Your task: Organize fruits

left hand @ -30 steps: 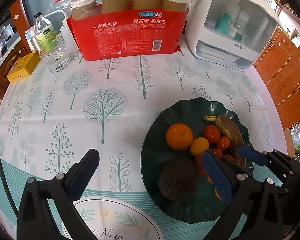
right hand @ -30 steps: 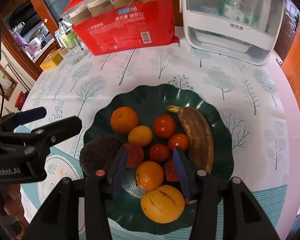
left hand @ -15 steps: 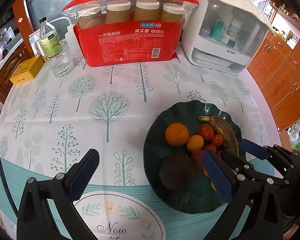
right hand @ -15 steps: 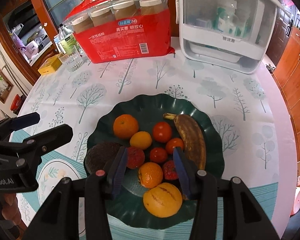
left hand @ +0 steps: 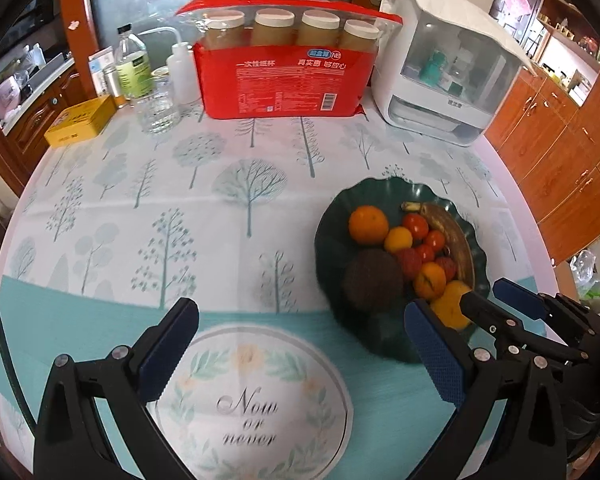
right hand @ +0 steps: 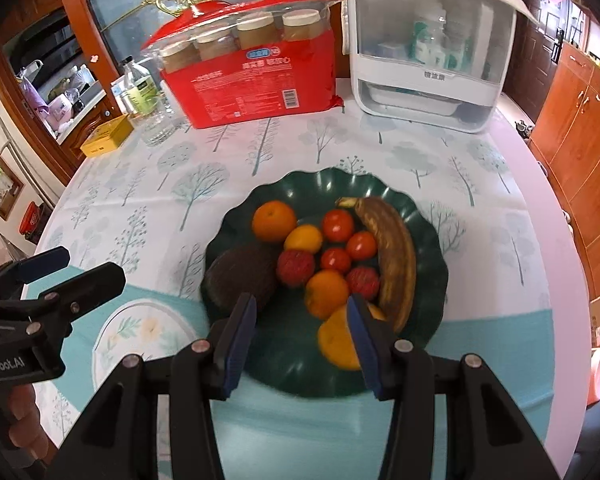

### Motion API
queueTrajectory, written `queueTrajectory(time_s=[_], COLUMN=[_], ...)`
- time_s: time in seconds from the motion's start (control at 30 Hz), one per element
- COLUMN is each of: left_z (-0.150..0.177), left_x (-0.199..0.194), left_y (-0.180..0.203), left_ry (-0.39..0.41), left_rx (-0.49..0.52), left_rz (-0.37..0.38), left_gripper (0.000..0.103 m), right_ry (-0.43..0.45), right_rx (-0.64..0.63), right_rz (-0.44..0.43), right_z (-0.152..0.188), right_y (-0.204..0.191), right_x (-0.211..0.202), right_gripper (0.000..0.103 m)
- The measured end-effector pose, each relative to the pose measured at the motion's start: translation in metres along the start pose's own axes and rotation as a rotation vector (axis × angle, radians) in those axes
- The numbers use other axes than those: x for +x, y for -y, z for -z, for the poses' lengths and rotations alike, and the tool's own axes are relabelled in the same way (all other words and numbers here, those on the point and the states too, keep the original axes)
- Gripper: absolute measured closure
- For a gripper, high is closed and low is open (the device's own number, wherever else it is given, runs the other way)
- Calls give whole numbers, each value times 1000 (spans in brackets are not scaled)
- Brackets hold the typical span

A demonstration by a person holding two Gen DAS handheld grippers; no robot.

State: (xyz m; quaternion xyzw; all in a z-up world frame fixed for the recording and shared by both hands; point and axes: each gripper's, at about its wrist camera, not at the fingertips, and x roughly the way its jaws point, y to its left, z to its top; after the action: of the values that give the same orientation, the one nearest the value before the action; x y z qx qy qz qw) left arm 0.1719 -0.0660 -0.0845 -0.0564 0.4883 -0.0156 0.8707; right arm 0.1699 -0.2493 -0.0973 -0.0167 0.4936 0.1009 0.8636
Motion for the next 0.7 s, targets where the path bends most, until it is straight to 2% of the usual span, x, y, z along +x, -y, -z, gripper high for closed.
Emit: queueTrajectory(time_s=[0.37, 0.7], left_z=[71, 115], left_x=[-82, -149], left_y=[-17, -40], left_ry=[56, 99], left_rx=[38, 38], left_rz=[-19, -68], left_gripper=[1, 1], right_ry=[8, 59], right_rx=[35, 51], right_rz=[-27, -9], right_z=[72, 103], right_y=[-52, -87], right_x=[-66, -128], right_gripper=[55, 53])
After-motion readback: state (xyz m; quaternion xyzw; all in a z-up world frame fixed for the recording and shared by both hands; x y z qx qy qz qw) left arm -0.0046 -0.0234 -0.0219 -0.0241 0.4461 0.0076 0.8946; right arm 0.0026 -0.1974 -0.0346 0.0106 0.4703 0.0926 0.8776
